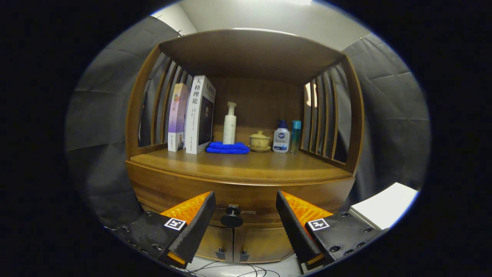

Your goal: Pull open the drawer, take out the items inside it, and place them on the countertop above the cabinet.

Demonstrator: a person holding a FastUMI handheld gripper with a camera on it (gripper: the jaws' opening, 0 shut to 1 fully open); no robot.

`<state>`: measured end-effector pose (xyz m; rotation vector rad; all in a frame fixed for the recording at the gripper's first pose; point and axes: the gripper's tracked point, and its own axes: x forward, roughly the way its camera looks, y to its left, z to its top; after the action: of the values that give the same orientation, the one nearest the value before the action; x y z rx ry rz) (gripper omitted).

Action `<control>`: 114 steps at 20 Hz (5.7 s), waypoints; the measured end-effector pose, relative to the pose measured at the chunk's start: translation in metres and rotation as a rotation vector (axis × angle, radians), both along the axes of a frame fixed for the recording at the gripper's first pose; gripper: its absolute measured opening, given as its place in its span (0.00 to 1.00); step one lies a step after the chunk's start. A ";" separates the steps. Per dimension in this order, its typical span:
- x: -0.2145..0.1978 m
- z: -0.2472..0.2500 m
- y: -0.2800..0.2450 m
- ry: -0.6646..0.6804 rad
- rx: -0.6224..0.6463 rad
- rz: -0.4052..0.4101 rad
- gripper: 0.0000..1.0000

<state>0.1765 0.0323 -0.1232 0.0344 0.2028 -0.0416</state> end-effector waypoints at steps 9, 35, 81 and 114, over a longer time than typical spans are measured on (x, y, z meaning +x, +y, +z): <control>0.026 -0.062 0.024 0.127 -0.054 0.063 0.85; -0.068 -0.064 0.024 0.156 -0.040 0.079 0.26; -0.002 -0.035 0.000 0.539 0.109 -0.049 0.98; -0.019 0.009 -0.001 0.547 0.110 -0.117 0.12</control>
<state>0.1570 0.0316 -0.1143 0.1453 0.7504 -0.1568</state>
